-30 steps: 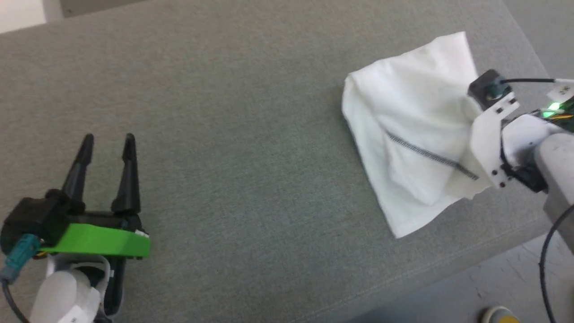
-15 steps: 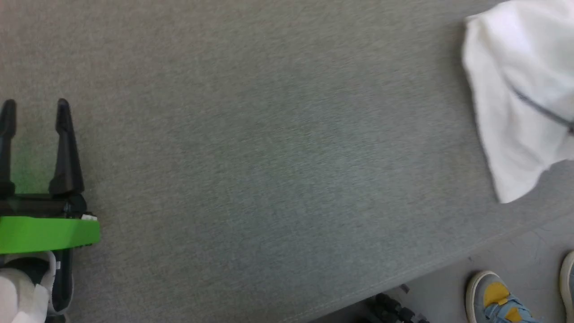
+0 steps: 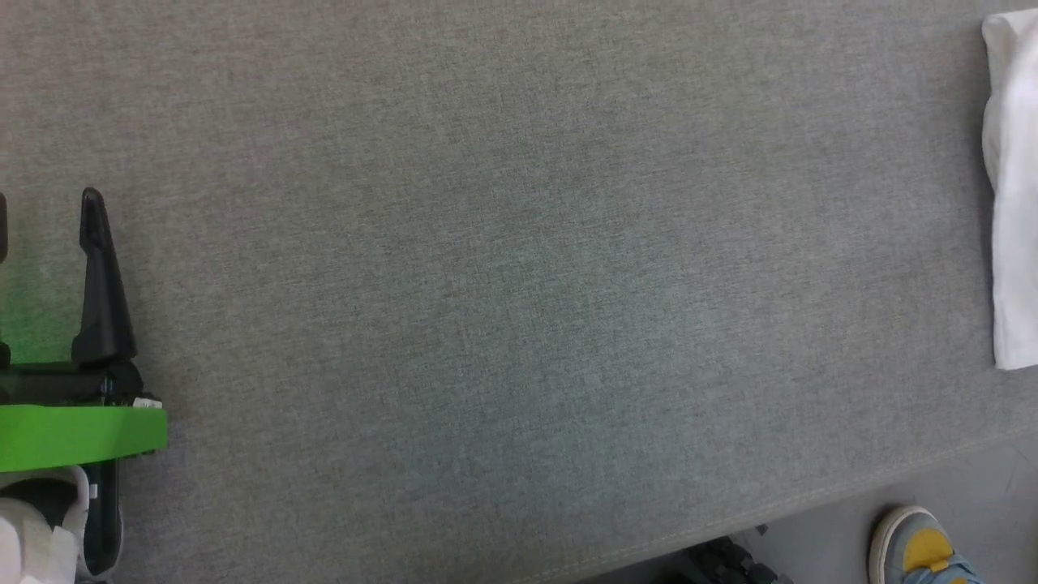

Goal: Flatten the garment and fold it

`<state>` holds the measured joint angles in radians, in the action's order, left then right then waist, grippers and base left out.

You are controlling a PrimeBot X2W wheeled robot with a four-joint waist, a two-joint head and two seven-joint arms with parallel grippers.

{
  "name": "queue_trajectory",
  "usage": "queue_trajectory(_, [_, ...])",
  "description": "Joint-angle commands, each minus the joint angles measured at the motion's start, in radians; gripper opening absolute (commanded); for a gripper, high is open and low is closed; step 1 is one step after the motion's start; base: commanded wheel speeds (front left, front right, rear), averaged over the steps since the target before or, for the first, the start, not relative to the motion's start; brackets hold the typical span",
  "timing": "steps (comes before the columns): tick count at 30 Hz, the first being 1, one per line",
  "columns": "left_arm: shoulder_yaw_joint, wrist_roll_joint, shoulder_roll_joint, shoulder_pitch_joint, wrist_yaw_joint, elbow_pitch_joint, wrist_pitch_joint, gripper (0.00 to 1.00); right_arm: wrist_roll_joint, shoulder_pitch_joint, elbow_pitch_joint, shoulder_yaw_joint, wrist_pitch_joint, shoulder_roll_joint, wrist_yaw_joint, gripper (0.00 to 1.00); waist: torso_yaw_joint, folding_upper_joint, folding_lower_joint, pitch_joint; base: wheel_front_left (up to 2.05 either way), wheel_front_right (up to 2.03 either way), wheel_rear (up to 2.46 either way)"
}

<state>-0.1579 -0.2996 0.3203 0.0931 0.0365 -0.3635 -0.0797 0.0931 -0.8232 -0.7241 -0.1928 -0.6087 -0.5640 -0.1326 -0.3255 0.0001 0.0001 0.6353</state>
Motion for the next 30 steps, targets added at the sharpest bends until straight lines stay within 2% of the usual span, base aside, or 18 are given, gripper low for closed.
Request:
queue_trajectory(1, [0.001,-0.011,0.0,-0.01,-0.005,0.007,-0.01,1.0,0.018,0.013,0.017,-0.016,-0.005,0.012,0.002,1.0,-0.003,-0.0001,-0.0001,-0.029,0.0,0.0,0.0])
queue_trajectory(6, [0.016,-0.018,-0.018,-0.014,-0.007,0.044,-0.034,1.0,0.009,0.002,0.096,-0.04,0.042,0.03,0.002,1.0,0.003,-0.0001,-0.0001,-0.102,0.0,0.0,0.0])
queue_trajectory(10, [0.022,-0.028,-0.04,-0.018,-0.011,0.086,-0.064,1.0,-0.051,-0.033,0.201,-0.019,0.143,0.043,0.002,1.0,0.022,-0.0001,-0.0001,-0.177,0.0,0.0,0.0])
queue_trajectory(16, [0.033,-0.051,-0.076,-0.017,-0.017,0.158,-0.101,1.0,-0.174,-0.074,0.362,-0.002,0.33,0.114,0.002,1.0,0.077,-0.0001,-0.0001,-0.286,0.0,0.0,0.0])
queue_trajectory(21, [0.035,-0.064,-0.103,-0.011,-0.028,0.209,-0.125,1.0,-0.269,-0.053,0.481,-0.007,0.483,0.246,0.002,1.0,0.129,-0.0001,-0.0001,-0.37,0.0,0.0,0.0])
queue_trajectory(30, [0.043,-0.074,-0.135,-0.011,-0.049,0.264,-0.137,1.0,-0.285,0.126,0.667,-0.01,0.686,0.473,0.002,1.0,0.207,-0.0001,-0.0001,-0.472,0.0,0.0,0.0])
